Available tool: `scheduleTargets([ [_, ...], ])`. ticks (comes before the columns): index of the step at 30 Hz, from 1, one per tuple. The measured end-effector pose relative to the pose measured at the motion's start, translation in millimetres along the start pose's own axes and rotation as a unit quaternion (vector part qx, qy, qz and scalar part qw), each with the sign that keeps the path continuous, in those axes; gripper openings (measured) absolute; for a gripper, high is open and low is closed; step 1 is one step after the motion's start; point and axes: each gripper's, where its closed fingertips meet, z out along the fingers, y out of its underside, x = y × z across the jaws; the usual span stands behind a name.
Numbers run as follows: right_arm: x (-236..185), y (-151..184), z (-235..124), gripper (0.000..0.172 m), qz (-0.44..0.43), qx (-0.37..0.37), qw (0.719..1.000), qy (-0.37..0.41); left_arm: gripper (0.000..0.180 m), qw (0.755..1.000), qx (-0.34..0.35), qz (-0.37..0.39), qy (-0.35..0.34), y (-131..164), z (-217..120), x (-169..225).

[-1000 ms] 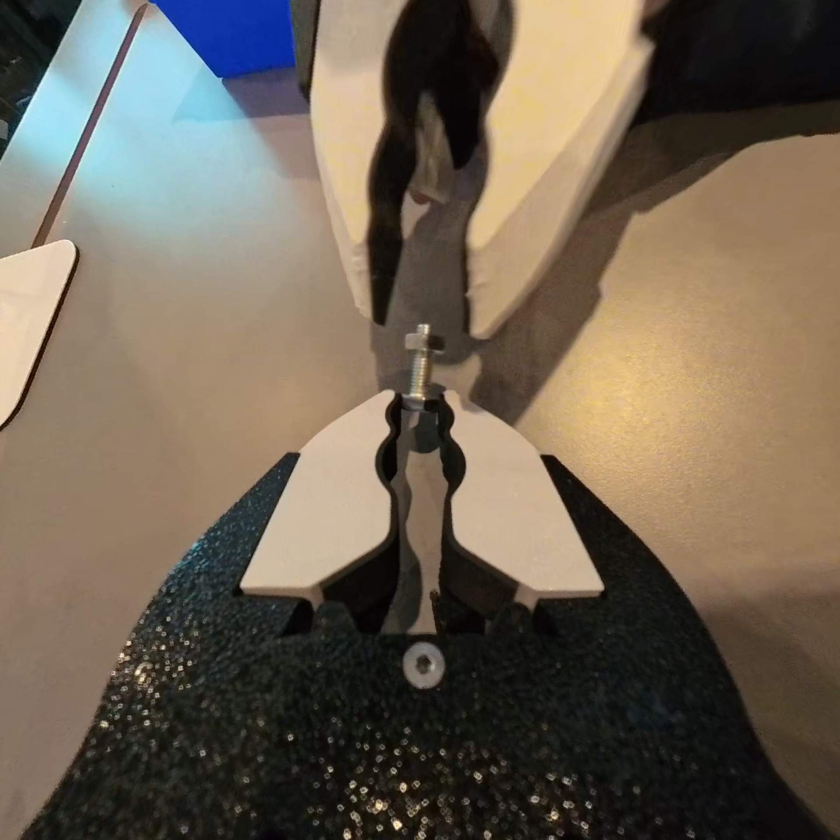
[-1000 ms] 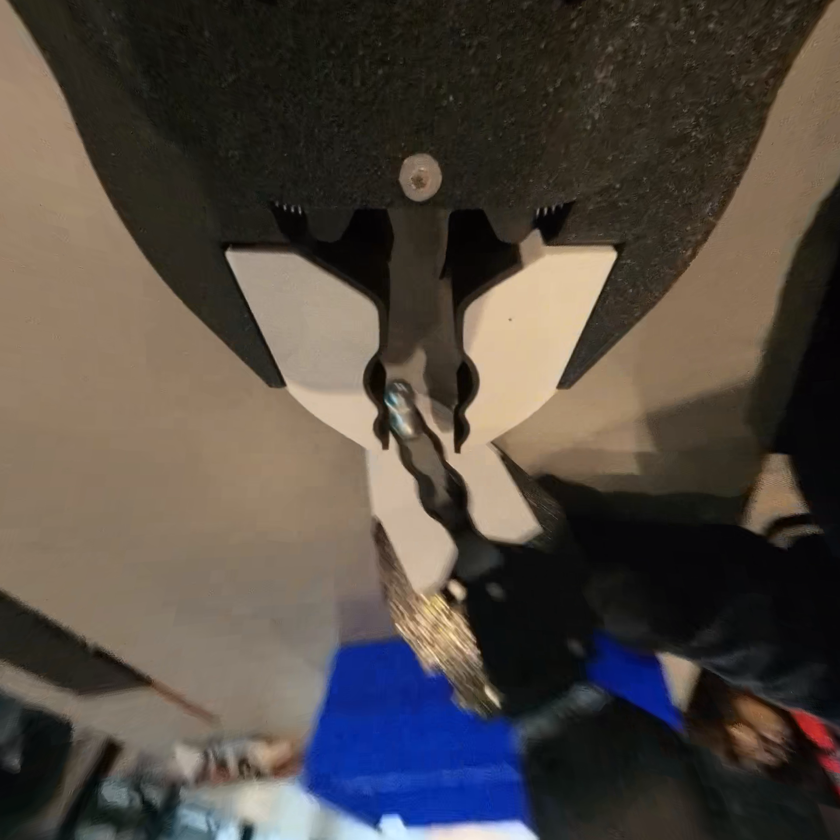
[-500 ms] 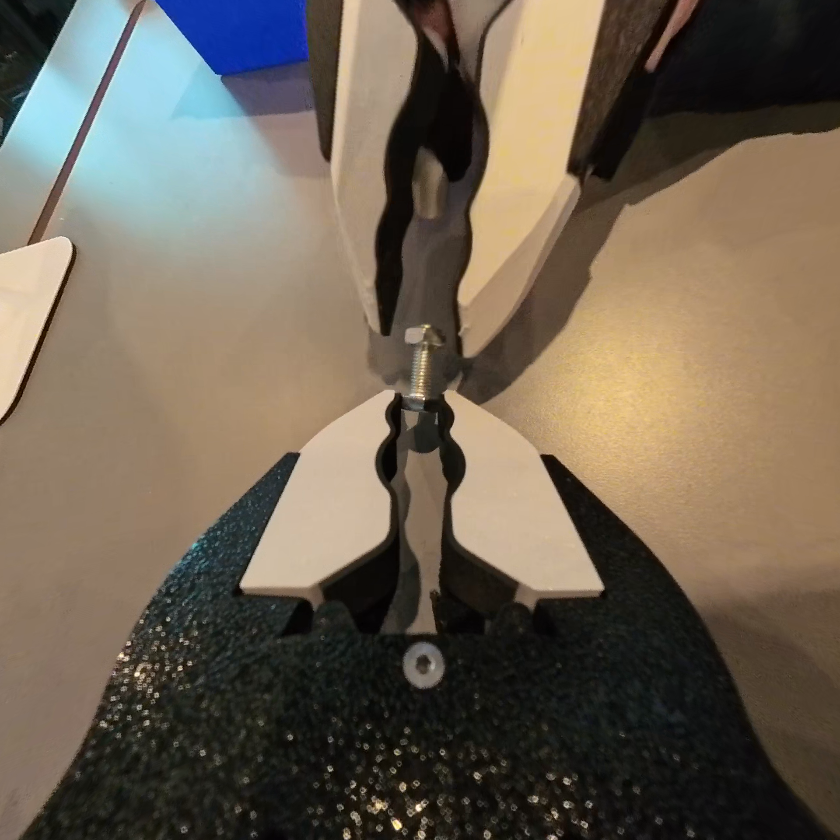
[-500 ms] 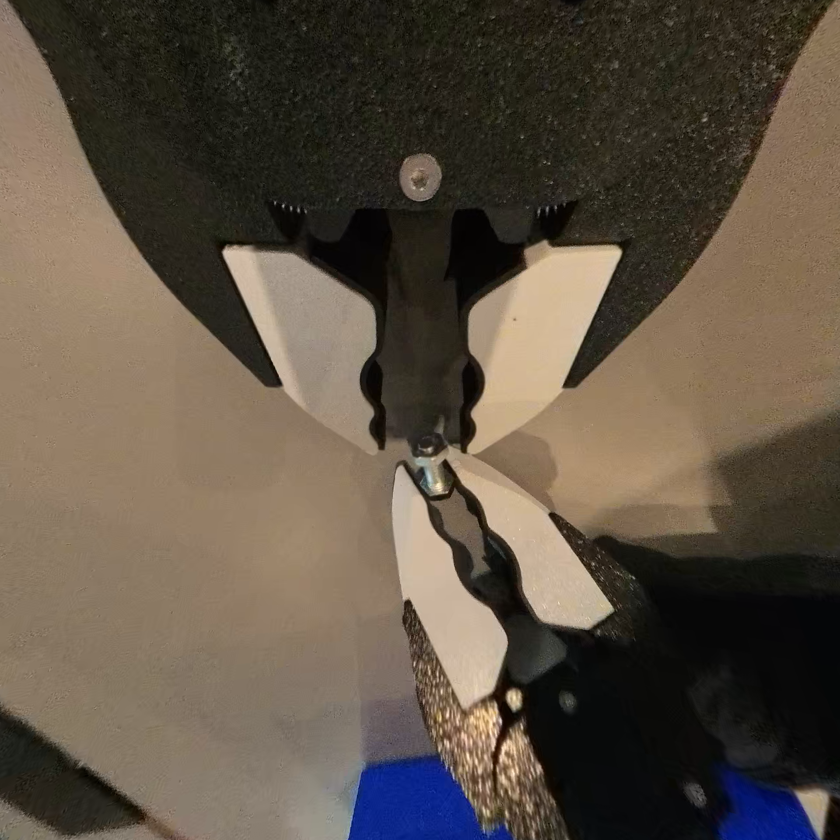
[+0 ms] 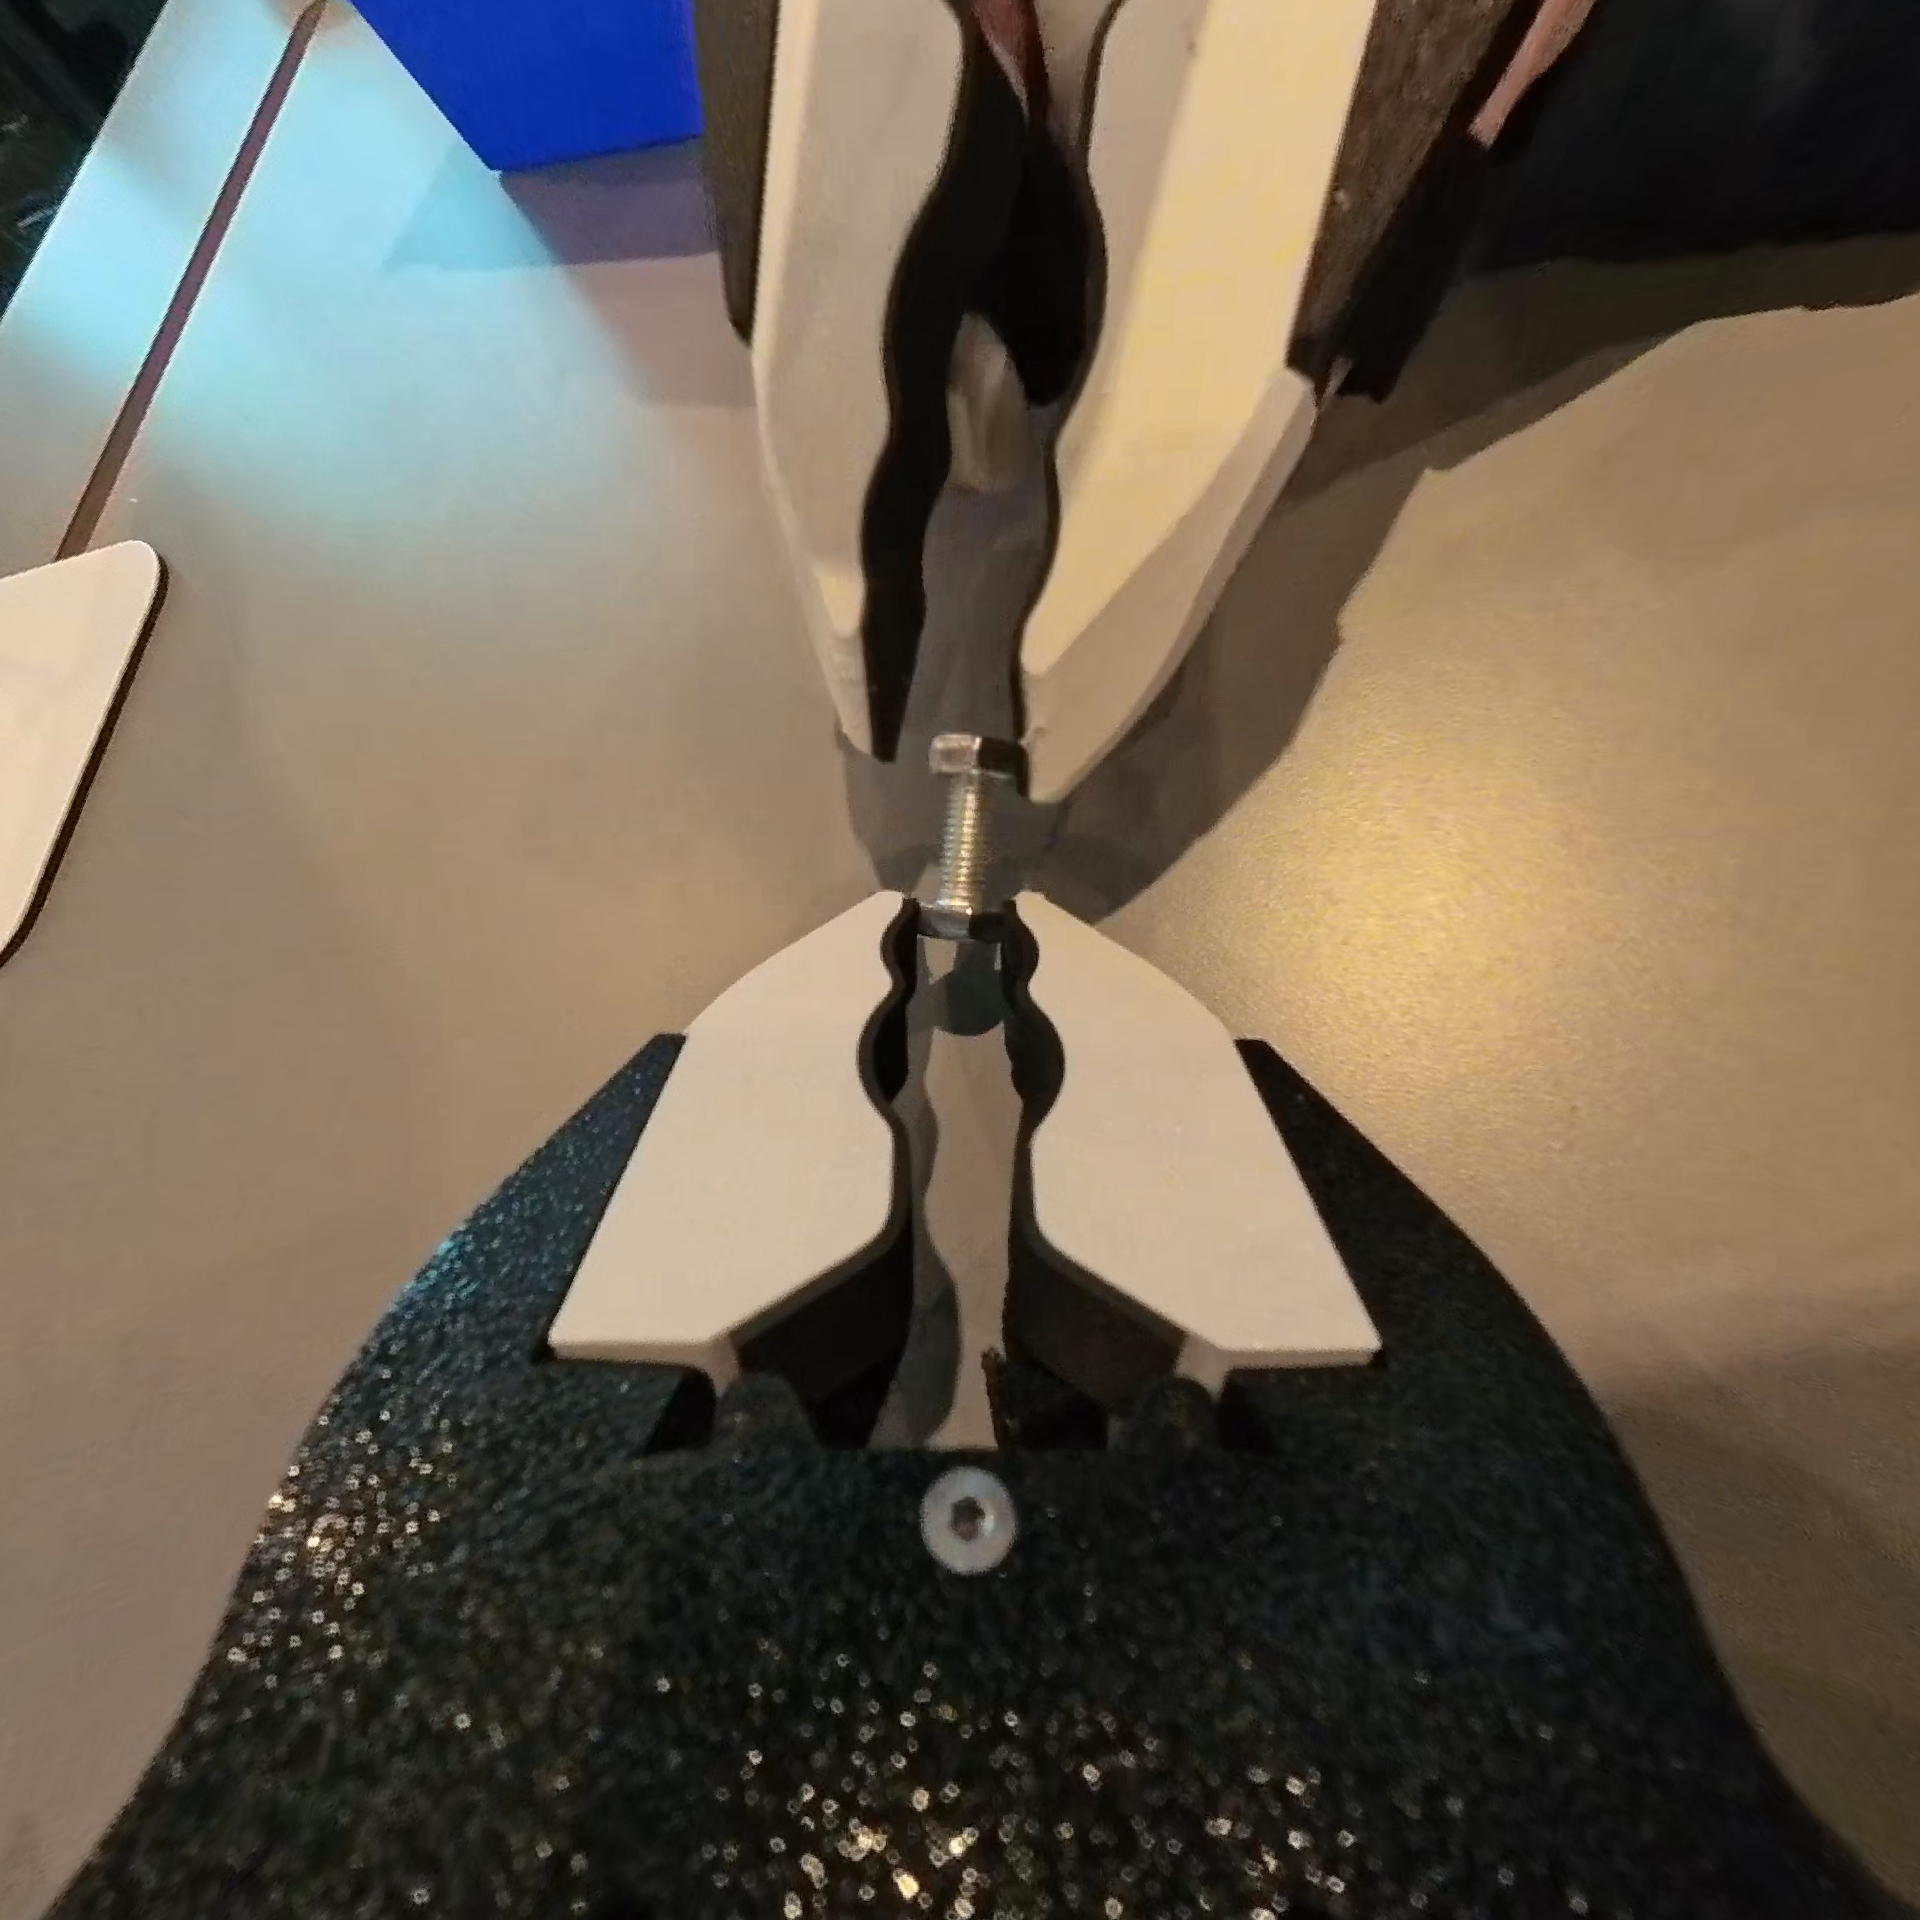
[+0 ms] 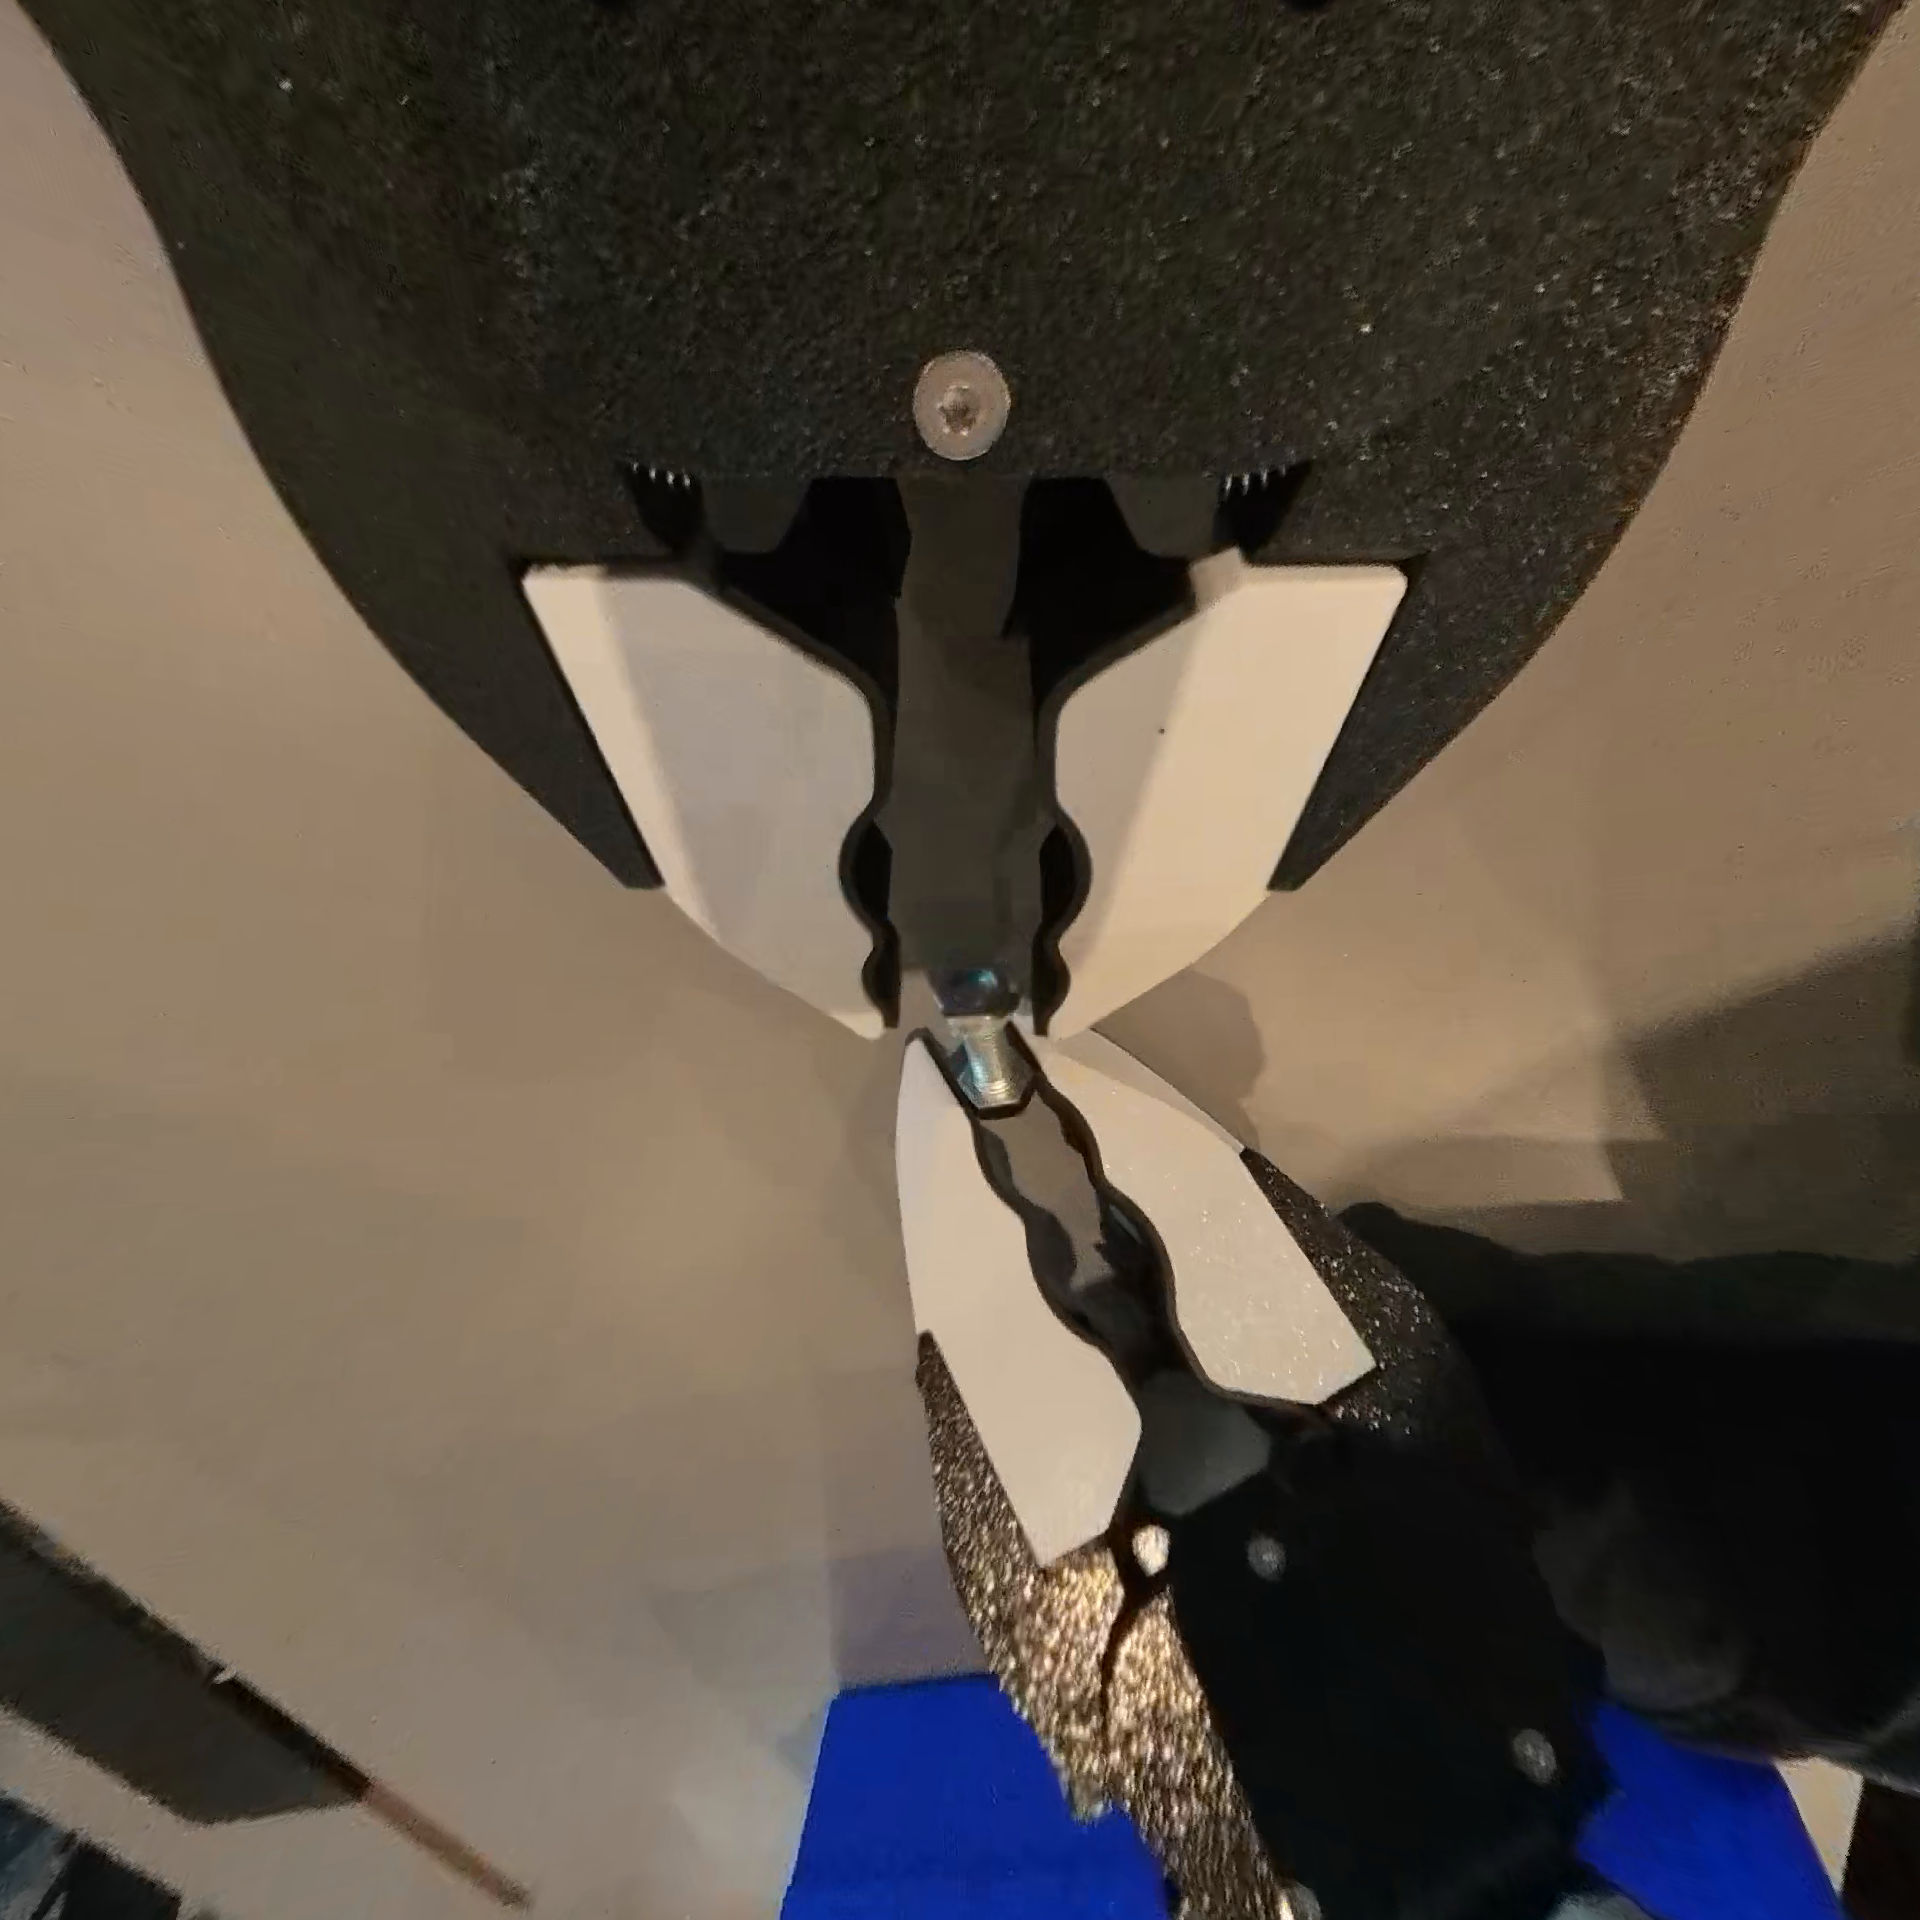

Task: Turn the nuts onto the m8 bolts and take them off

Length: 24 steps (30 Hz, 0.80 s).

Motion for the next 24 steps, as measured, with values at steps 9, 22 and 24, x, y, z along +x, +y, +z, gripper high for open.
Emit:
scheduleTargets([
  [9,0,-5,-2,0.023,-0.004,0.017,1.0,0.004,0.015,1.0,0.0,-0.002,0.002,0,0,0],
  [22,-4,6,2,0.014,-0.005,-0.013,1.0,-0.02,0.015,1.0,0.002,0.003,0.002,-1,0,1],
  [24,-4,5,1,0.014,-0.06,-0.015,0.998,-0.001,0.015,1.0,0.004,0.005,0.005,-1,0,2],
])
